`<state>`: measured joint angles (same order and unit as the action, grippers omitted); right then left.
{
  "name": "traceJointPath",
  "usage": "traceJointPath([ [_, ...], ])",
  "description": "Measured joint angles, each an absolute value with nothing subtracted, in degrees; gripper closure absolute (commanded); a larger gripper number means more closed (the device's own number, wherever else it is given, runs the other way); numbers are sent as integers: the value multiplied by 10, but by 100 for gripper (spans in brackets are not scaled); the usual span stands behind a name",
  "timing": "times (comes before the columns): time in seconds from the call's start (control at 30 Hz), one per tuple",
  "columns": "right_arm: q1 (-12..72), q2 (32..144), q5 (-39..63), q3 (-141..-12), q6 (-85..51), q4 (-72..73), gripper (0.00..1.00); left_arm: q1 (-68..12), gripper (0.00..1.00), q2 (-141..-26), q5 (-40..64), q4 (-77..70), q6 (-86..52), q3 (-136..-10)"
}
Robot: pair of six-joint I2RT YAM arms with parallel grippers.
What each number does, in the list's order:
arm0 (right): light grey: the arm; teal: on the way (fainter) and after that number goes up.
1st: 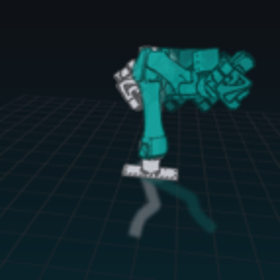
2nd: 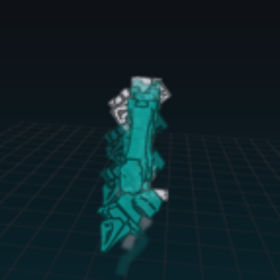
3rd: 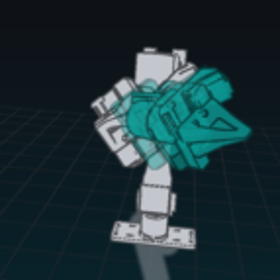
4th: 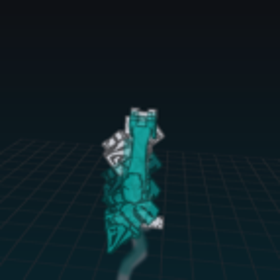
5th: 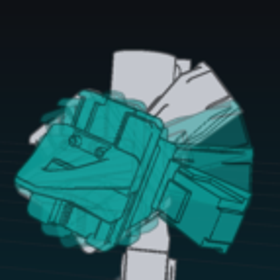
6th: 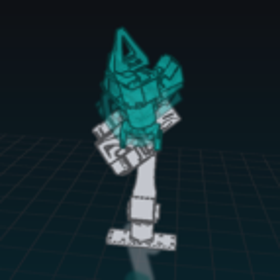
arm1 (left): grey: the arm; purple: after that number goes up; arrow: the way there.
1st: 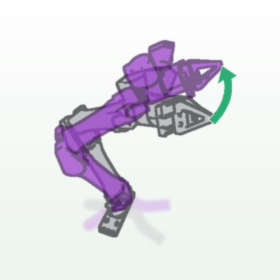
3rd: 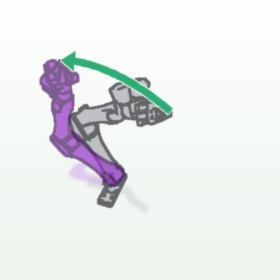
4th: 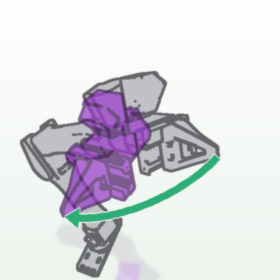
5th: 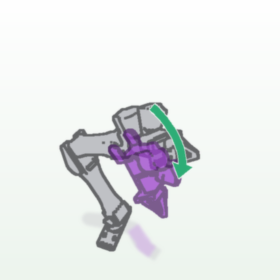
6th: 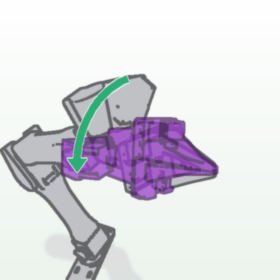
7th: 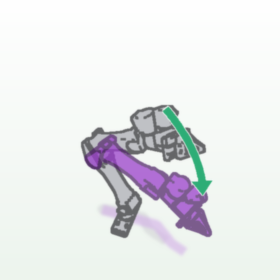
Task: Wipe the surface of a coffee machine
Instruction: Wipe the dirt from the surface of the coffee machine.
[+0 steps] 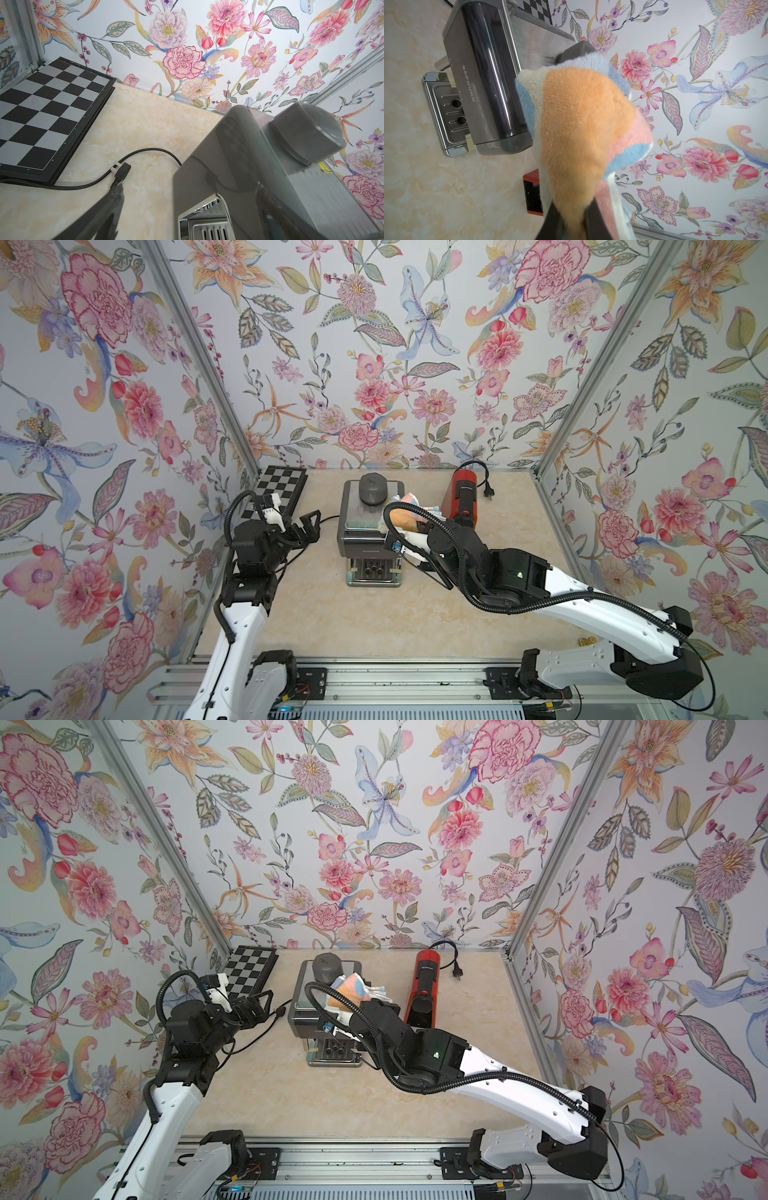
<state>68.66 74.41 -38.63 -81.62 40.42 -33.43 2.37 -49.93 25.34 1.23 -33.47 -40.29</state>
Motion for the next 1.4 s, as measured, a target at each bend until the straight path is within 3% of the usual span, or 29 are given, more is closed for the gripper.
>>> traceJointPath([
  [0.53,705,780,-345,-797,404,-269,100,24,1,-498,253,15,-335,-405],
  [0.97,670,788,-292,-782,415,-224,100,24,1,-498,253,18,-334,-412],
  [1.4,710,837,-287,-823,432,-215,100,24,1,-498,253,18,-332,-413],
])
